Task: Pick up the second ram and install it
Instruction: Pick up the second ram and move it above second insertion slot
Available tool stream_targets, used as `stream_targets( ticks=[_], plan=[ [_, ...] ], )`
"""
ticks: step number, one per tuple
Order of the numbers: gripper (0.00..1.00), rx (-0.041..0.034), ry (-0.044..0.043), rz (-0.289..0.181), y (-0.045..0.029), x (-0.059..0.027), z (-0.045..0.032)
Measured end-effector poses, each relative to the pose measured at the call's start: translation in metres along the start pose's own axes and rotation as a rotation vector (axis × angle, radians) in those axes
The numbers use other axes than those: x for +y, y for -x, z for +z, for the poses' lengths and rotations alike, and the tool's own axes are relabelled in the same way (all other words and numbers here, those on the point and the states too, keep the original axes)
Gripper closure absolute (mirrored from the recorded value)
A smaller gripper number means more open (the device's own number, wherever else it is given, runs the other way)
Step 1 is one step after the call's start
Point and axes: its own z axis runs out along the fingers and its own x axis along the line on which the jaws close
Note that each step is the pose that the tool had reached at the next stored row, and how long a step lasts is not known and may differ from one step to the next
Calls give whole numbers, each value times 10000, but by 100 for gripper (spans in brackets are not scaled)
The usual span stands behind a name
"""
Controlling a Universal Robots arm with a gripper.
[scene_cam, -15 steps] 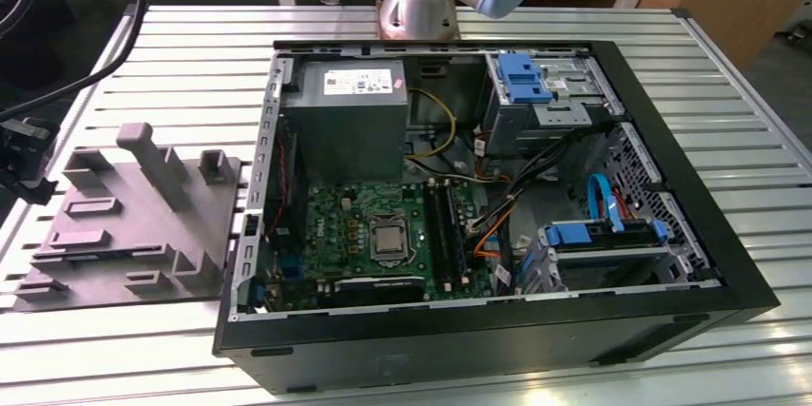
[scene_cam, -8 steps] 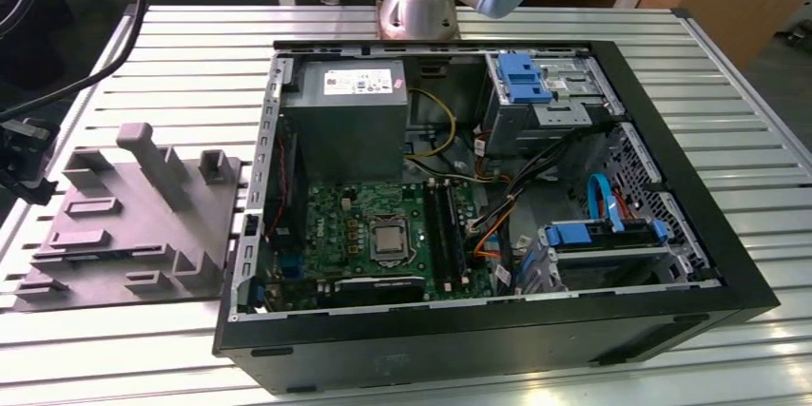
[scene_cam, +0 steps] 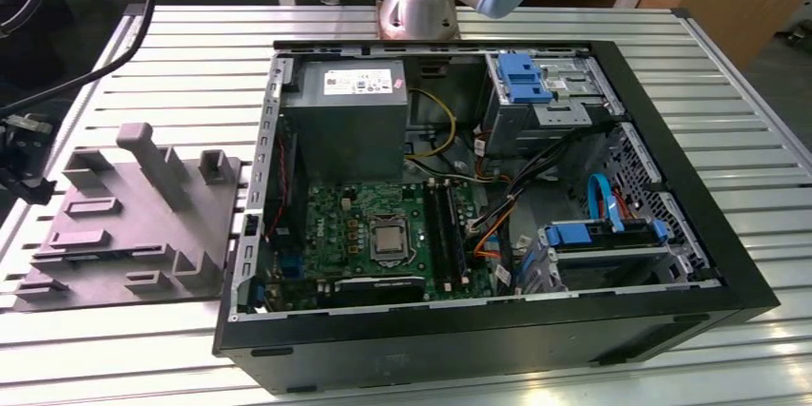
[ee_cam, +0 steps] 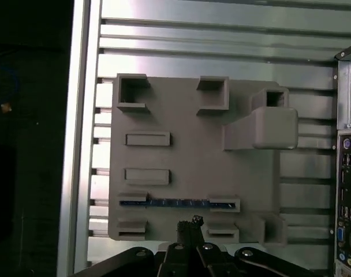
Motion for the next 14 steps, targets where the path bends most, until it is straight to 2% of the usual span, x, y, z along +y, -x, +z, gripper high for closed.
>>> stream_targets(
  ticks=[14],
  plan=[
    [90,113,55,-2549,0,-1,11]
  ],
)
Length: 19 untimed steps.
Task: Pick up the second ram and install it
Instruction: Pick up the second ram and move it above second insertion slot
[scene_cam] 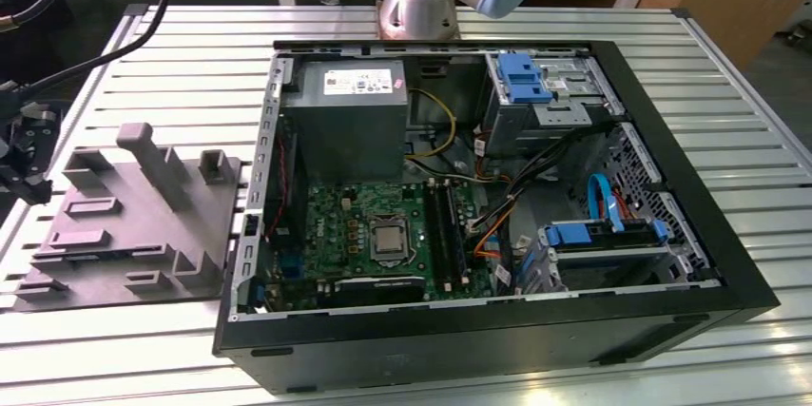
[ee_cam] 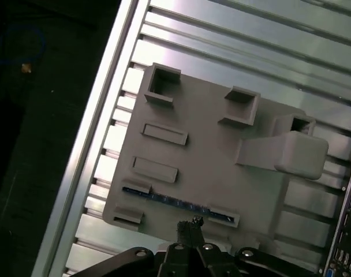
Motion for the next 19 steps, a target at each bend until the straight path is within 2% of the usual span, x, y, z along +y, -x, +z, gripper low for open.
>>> stream_targets(
  ticks=[19],
  plan=[
    [90,151,74,-3440,-1,-1,18]
  ],
)
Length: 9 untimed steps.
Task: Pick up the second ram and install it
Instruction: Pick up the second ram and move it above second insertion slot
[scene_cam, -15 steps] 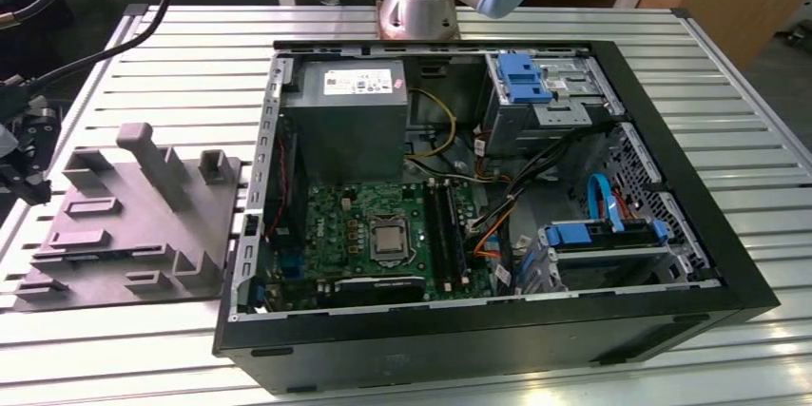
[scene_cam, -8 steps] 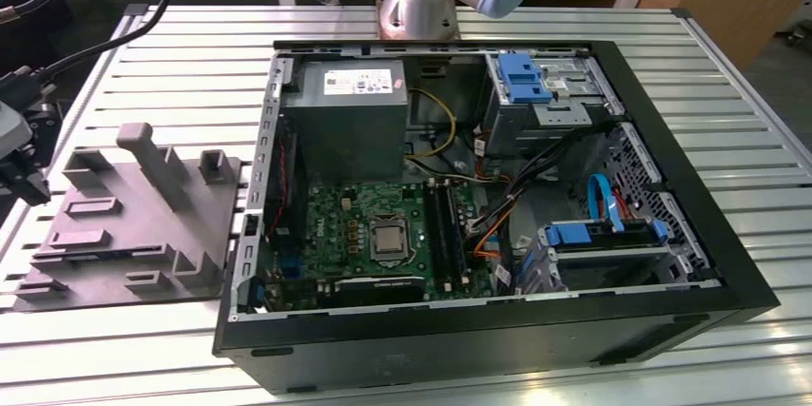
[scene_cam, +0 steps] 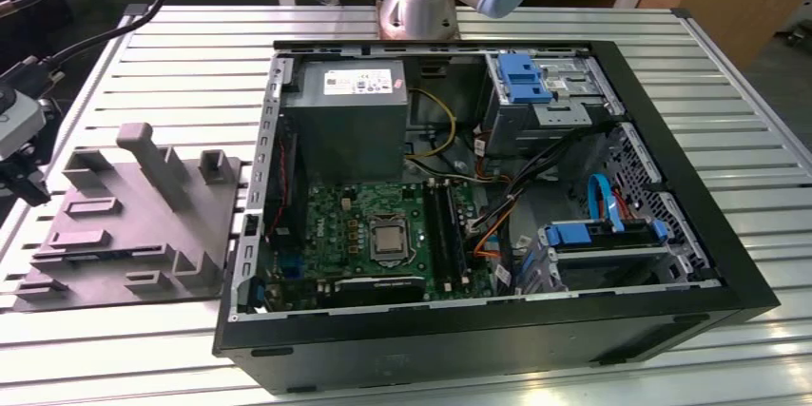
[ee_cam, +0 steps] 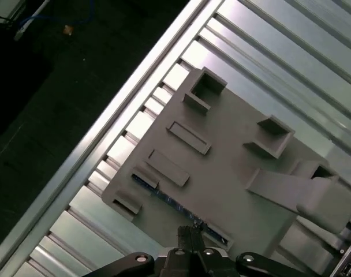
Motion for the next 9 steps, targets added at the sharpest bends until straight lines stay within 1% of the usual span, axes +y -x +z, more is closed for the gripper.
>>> stream_targets(
  ticks=[9],
  plan=[
    [90,73,35,-1633,0,0,8]
  ],
)
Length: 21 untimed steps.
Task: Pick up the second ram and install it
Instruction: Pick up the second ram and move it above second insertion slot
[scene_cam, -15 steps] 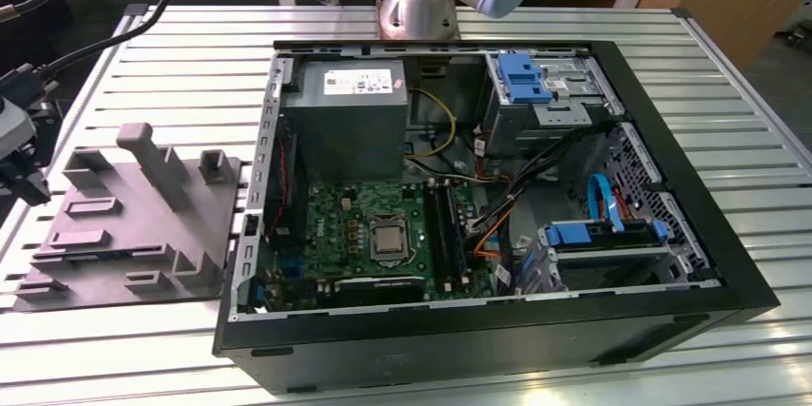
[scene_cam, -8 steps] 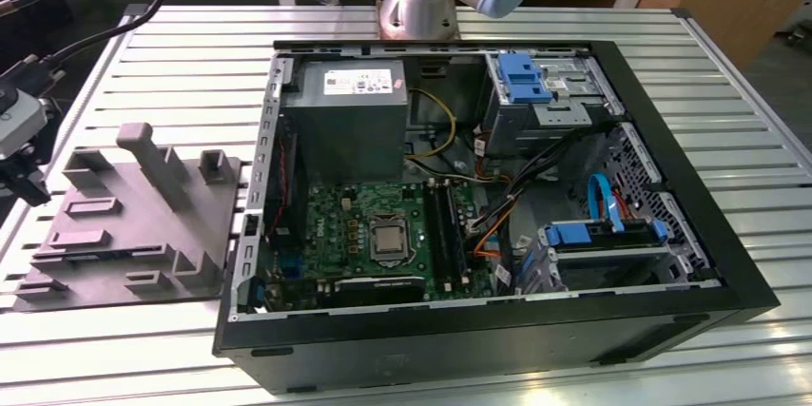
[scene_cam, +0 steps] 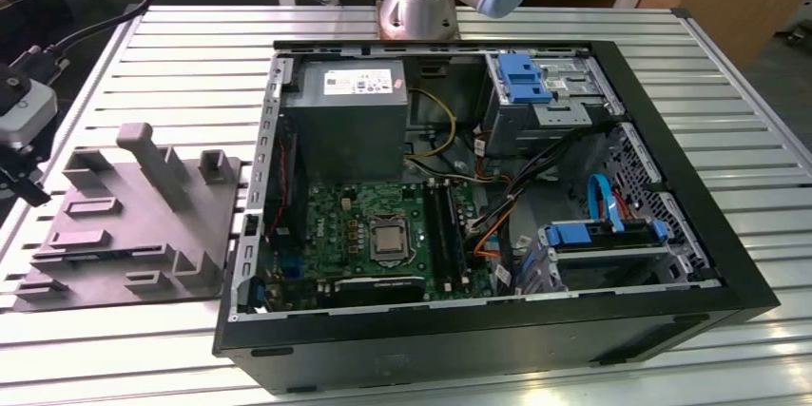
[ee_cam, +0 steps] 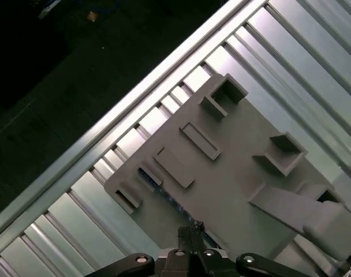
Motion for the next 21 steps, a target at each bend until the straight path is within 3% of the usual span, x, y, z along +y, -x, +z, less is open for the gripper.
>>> stream_targets(
  ticks=[21],
  plan=[
    [90,167,82,-3779,-1,-2,45]
  ],
)
